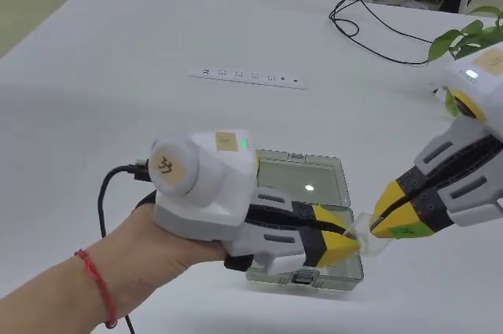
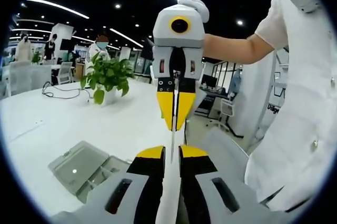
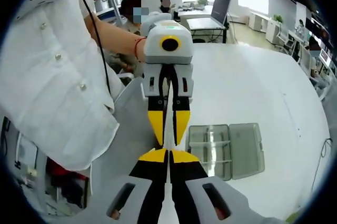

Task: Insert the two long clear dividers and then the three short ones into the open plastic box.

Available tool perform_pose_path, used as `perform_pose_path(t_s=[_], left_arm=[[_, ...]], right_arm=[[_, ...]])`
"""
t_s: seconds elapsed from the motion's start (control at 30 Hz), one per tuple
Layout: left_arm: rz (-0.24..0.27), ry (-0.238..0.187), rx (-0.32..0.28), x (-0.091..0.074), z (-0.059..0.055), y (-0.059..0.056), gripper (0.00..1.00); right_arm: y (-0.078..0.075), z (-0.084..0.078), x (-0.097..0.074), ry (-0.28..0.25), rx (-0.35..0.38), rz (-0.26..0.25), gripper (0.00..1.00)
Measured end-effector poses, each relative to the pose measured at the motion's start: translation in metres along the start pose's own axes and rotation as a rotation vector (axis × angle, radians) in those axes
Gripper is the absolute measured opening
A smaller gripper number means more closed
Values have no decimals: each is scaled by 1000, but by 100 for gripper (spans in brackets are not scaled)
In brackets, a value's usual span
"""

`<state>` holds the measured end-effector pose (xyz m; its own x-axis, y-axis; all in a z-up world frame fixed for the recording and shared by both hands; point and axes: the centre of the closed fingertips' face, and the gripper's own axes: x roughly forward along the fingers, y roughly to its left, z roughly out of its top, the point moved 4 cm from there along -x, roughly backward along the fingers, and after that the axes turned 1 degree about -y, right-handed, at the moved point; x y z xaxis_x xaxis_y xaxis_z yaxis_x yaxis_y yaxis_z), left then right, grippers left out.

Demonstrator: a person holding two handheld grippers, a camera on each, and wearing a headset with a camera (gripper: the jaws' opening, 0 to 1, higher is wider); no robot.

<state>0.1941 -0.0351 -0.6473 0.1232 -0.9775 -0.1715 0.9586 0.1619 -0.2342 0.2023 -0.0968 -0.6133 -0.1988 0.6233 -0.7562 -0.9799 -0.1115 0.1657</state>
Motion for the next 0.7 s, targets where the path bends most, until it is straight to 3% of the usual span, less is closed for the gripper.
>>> perform_pose_path(t_s=[0.13, 0.7], left_arm=[[11, 4, -8, -4, -2, 1, 8], [126, 47, -2, -27, -16, 21, 34]], right_arm=[[-4, -3, -2, 2, 8, -19, 3], [-28, -24, -6, 48, 38, -126, 3]])
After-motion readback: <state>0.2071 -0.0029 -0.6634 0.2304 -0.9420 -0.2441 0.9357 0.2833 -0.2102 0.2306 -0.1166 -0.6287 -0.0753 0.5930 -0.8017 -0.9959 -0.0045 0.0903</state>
